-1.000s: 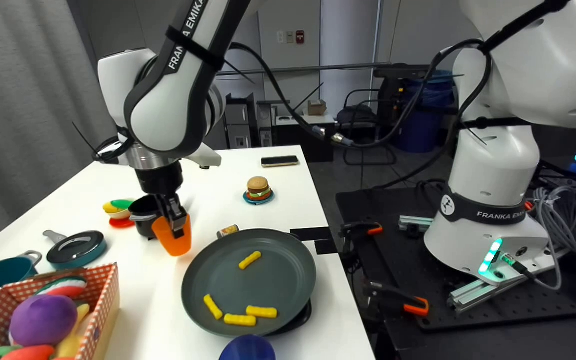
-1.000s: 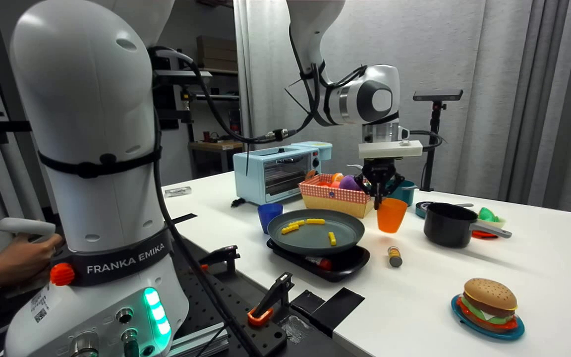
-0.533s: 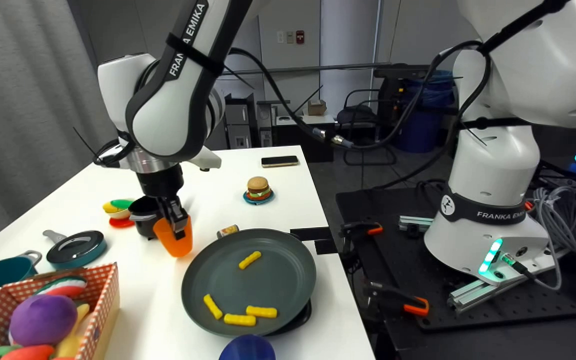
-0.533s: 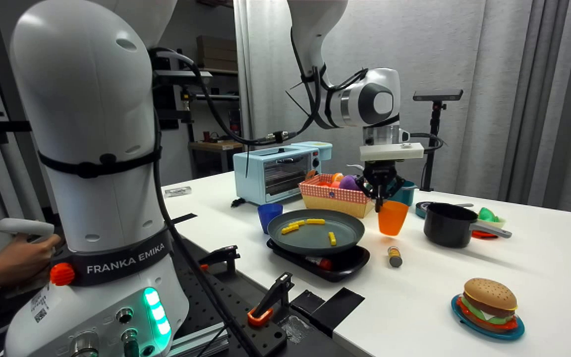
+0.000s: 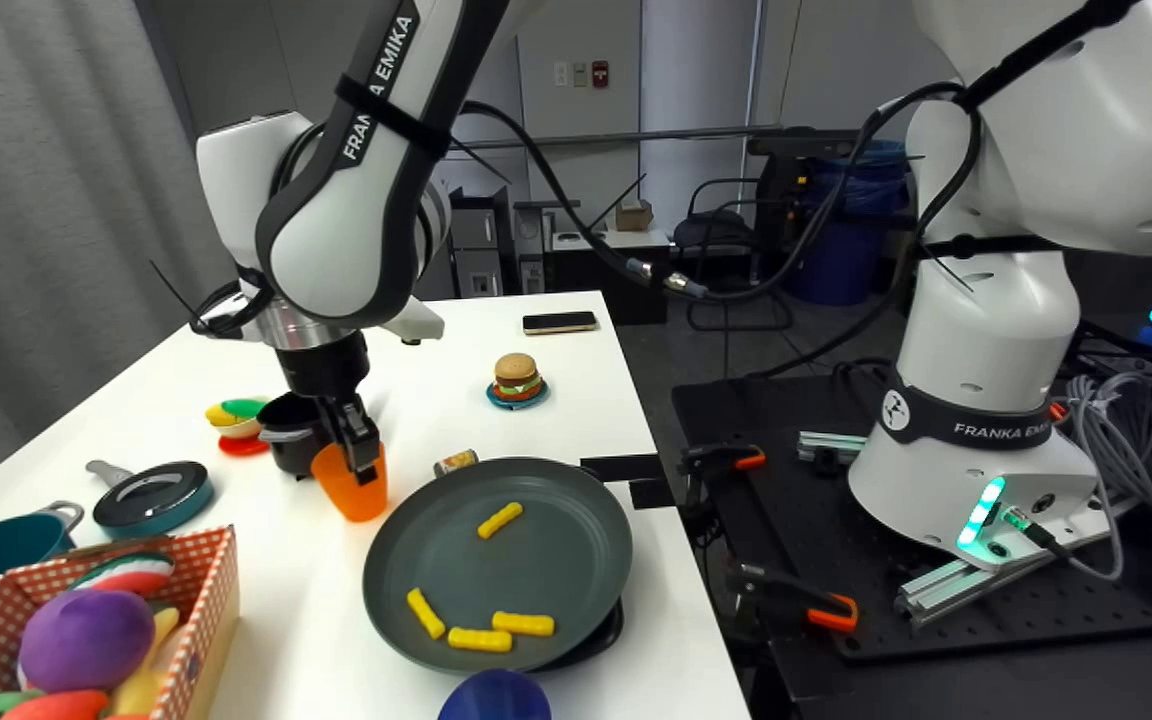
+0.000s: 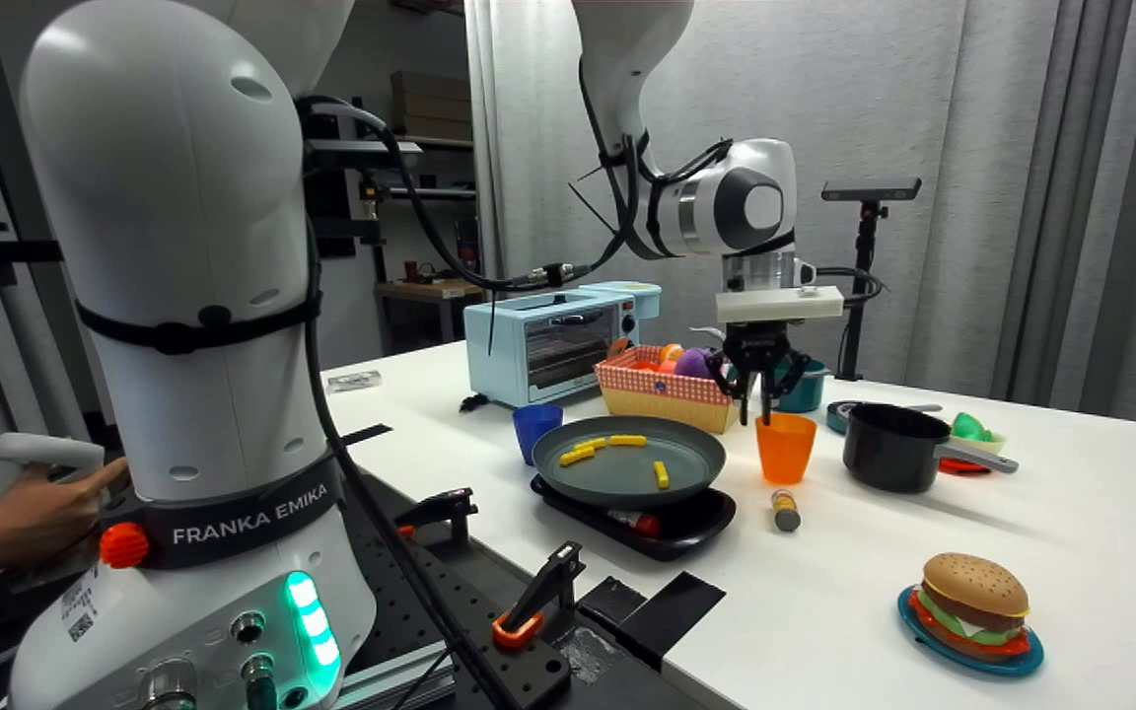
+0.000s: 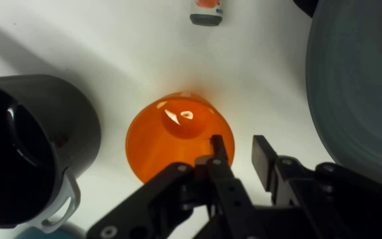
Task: Pour the contents in the orange cup onto the grey plate
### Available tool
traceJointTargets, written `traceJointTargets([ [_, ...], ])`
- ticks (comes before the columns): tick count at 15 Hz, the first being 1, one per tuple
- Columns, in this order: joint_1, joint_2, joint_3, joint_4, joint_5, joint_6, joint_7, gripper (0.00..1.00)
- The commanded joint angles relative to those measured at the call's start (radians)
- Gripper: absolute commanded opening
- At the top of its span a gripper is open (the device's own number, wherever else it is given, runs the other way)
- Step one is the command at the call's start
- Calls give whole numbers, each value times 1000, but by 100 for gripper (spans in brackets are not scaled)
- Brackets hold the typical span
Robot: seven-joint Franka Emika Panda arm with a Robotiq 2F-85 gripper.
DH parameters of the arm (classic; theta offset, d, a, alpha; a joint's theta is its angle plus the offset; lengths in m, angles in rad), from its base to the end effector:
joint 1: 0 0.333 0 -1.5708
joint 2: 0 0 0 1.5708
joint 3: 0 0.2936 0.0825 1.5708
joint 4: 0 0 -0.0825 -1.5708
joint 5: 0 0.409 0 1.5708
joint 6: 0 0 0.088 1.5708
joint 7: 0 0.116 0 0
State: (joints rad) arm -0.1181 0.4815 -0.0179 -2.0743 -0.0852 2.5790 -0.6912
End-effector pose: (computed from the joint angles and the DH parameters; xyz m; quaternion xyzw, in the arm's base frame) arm 0.5892 -0.0799 0.1459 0.9506 0.3092 -0.0004 0.0296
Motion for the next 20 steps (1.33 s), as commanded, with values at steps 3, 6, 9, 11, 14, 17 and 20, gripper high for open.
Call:
traceJointTargets([
  [3, -4, 11, 2, 13, -35, 14, 54, 75],
  [6, -5, -4, 14, -2, -20, 22, 69, 96],
  [9, -9, -26, 31, -28, -5, 35, 94, 100],
  [11, -1, -41, 35, -44, -8, 44, 125, 100],
  [14, 16, -76, 38, -85, -11, 69, 199, 100],
  [17, 42, -121, 37, -154, -16, 112, 289, 100],
  [20, 77, -176, 38, -243, -9, 163, 387, 100],
])
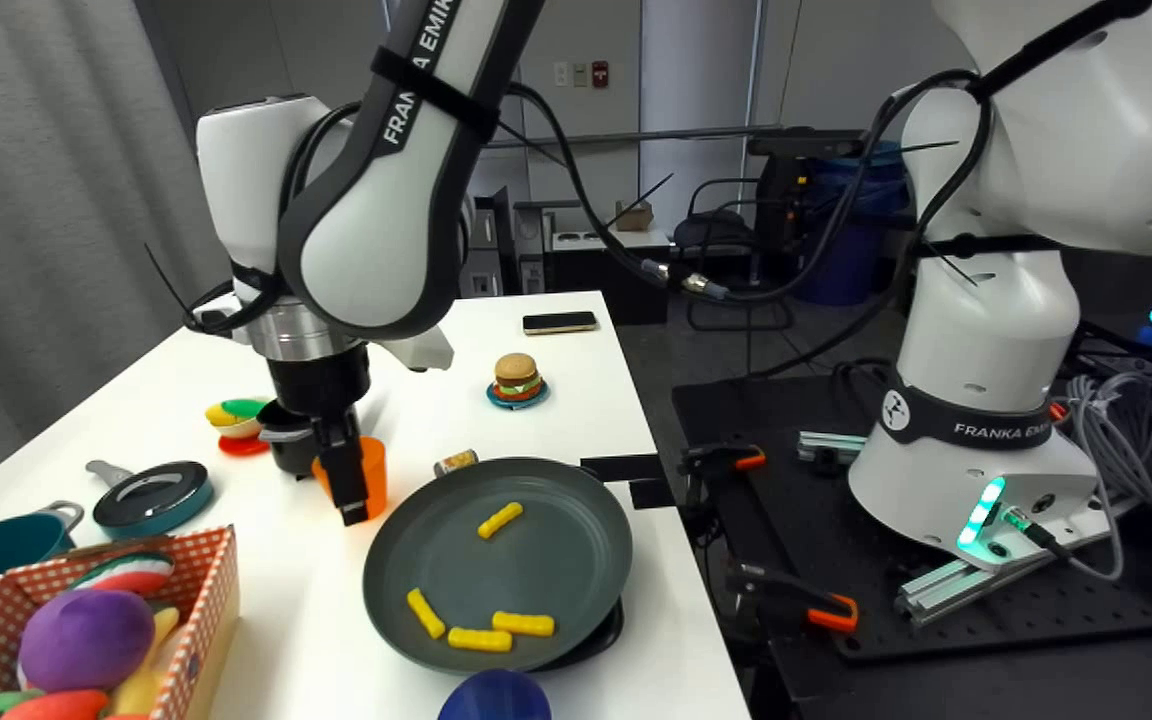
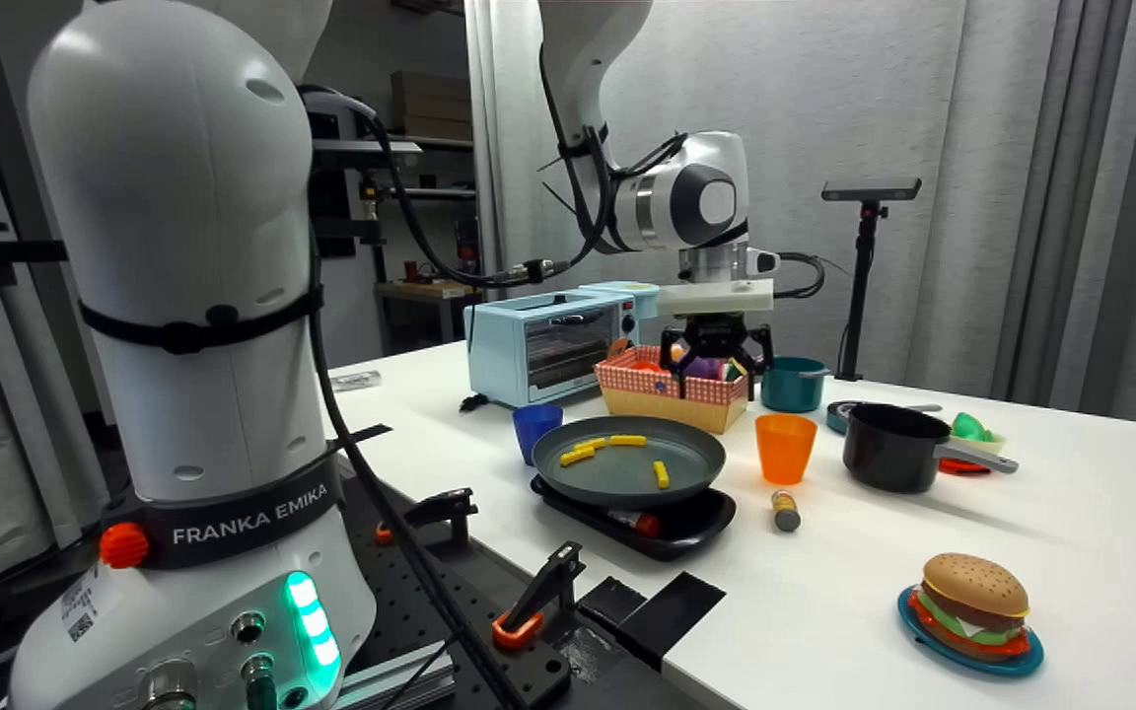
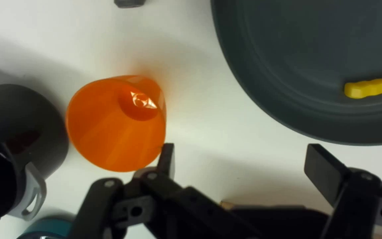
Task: Pour the contents in the orange cup onto the grey plate
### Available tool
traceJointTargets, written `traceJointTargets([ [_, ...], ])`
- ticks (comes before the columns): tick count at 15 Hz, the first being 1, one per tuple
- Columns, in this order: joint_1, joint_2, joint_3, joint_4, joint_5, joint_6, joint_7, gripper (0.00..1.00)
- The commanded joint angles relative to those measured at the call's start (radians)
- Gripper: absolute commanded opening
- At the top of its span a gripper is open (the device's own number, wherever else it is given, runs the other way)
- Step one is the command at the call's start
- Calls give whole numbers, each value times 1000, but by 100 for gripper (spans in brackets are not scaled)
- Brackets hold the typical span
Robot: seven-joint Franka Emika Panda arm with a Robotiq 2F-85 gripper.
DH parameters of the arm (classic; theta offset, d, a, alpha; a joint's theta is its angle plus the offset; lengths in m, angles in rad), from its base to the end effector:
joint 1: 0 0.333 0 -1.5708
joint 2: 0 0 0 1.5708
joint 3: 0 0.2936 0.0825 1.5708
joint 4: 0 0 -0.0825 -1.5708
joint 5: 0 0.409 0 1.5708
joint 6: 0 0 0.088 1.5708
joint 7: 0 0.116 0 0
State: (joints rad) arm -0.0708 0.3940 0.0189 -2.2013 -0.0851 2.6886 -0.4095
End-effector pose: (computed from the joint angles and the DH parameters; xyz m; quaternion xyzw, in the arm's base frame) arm 0.5696 -0.0267 0.1585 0.9757 0.2134 0.0417 0.0270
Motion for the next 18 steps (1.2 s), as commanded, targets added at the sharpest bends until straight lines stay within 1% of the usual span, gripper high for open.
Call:
traceJointTargets([
  [1, 43, -108, 1, -149, -9, 69, 140, 100],
  [5, 111, -179, -3, -257, -27, 115, 273, 100],
  [9, 178, -246, -14, -324, -60, 137, 403, 100],
  [12, 211, -304, -20, -357, -125, 126, 500, 100],
  [13, 215, -325, -14, -366, -134, 115, 530, 100],
  [16, 212, -371, 18, -387, -110, 84, 568, 100],
  [17, 194, -304, 22, -343, -94, 106, 511, 100],
  [18, 195, -317, 26, -352, -94, 104, 522, 100],
])
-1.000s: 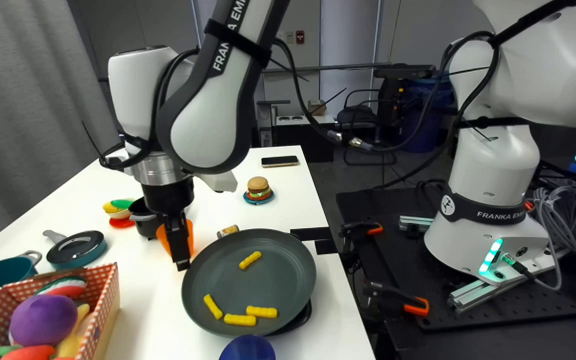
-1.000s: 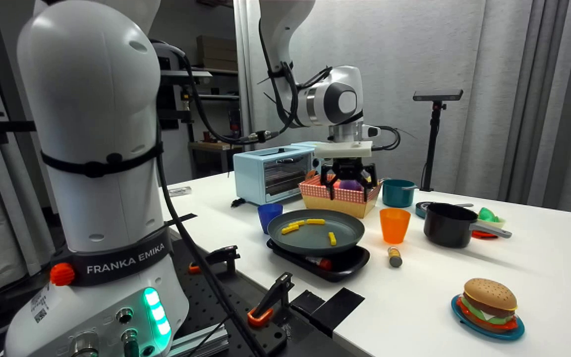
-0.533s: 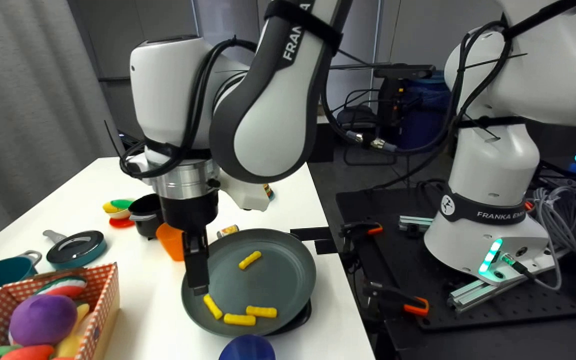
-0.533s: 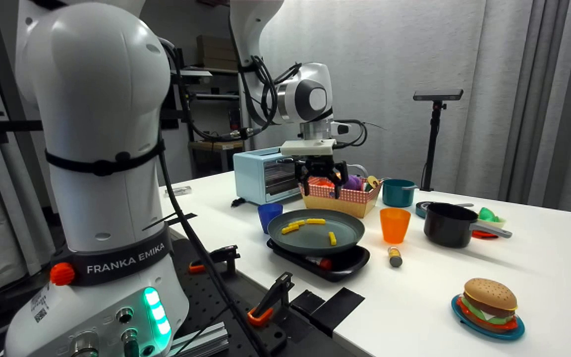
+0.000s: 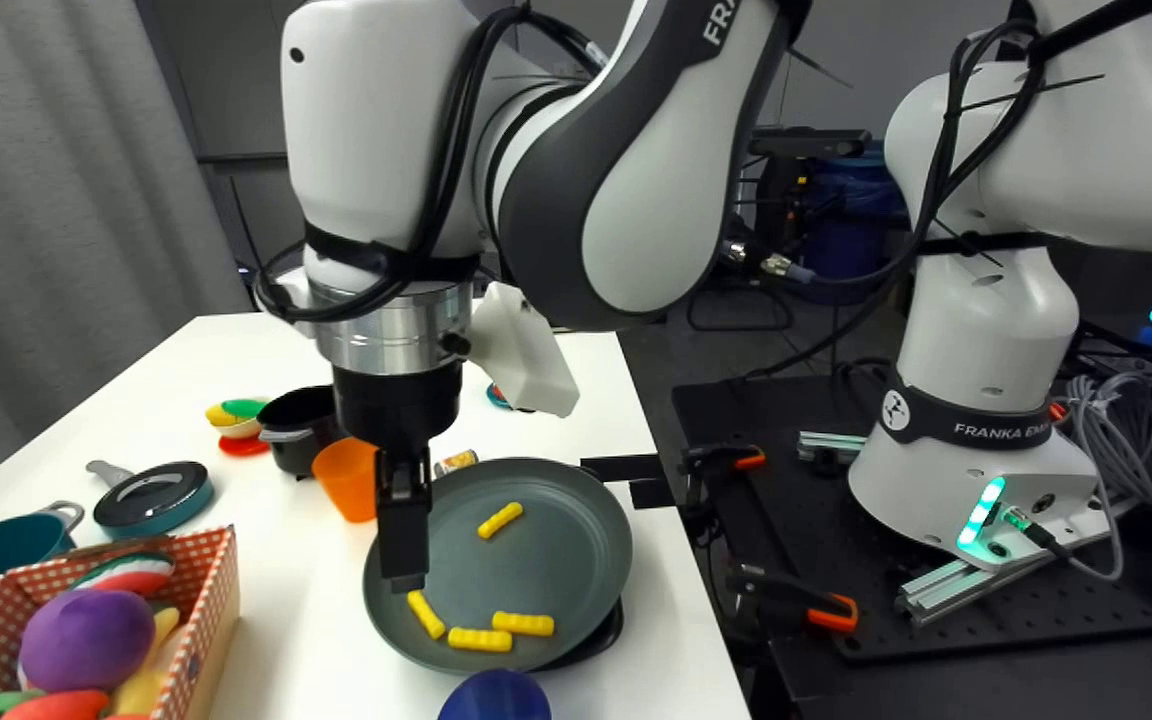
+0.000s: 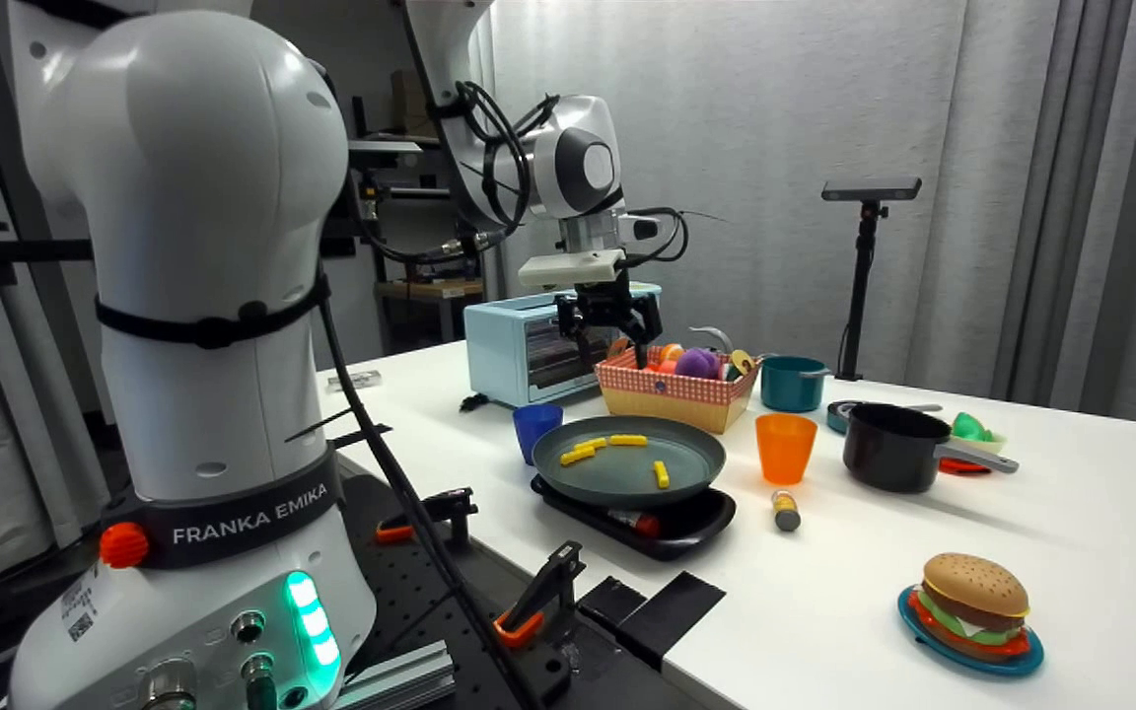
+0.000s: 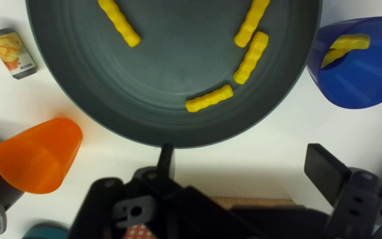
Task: Pour the contents in the orange cup onto the grey plate
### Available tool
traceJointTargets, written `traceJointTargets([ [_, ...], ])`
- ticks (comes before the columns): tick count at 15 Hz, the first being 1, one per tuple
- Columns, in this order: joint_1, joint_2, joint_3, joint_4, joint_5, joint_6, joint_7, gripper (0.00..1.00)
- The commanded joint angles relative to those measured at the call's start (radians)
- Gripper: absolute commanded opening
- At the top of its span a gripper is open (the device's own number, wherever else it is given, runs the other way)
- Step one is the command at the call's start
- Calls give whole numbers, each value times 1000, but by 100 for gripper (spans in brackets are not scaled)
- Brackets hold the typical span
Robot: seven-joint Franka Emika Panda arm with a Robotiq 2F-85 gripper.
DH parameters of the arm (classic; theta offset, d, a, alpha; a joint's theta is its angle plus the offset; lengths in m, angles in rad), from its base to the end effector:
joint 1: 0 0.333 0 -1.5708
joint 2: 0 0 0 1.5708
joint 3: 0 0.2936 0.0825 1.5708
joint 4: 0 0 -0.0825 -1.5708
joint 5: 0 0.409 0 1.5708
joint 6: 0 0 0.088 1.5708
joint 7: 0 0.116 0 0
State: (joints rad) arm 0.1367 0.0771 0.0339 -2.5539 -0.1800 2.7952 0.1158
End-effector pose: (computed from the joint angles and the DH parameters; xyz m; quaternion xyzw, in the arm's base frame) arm 0.4735 0.0898 0.2025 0.9900 0.1088 0.0861 0.0240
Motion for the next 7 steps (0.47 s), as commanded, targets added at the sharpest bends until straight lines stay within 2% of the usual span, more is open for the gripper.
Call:
traceJointTargets([
  [1, -12, -10, 15, -6, 2, -3, 3, 100],
  [7, -13, -19, 16, -15, 2, -3, 6, 100],
])
